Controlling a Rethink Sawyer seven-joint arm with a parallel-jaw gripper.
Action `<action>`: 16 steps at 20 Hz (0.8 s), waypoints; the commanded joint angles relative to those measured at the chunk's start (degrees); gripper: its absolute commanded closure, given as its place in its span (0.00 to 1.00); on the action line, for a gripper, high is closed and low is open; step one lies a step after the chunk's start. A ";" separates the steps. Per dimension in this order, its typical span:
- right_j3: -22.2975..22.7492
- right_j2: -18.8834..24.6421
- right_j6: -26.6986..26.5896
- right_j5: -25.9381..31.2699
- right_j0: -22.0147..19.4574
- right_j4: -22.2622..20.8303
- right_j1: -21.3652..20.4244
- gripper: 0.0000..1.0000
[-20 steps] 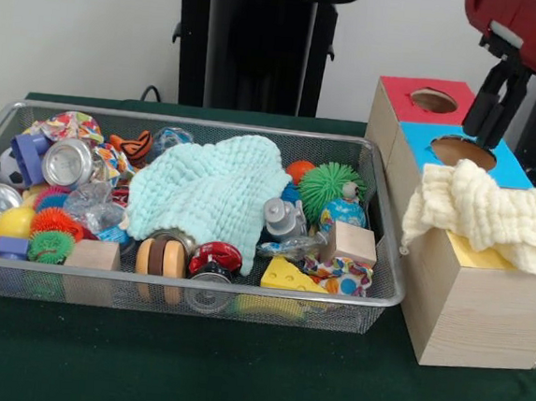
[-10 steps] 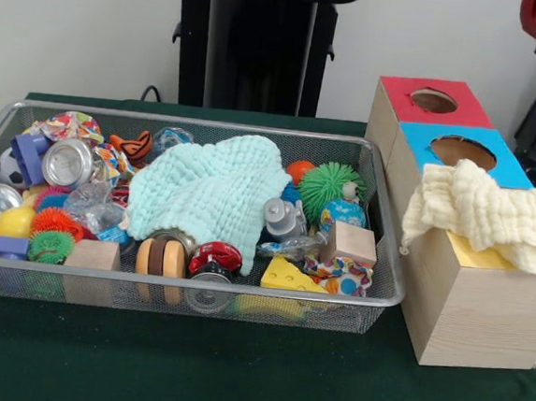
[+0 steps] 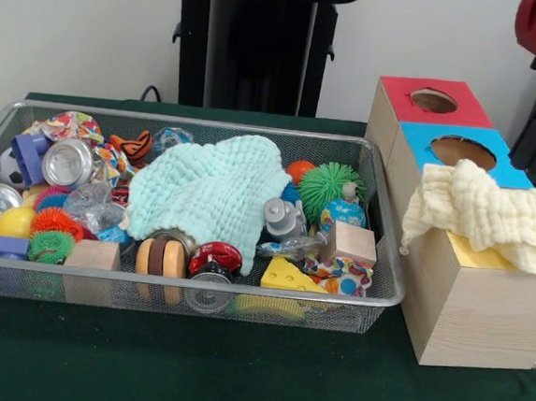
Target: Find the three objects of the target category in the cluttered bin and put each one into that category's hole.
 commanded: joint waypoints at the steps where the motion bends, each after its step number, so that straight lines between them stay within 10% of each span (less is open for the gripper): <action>1: 5.28 4.50 1.03 -0.81 -2.47 -2.10 1.36 1.00; 16: 8.06 5.59 0.14 -5.60 -0.93 -3.22 2.88 1.00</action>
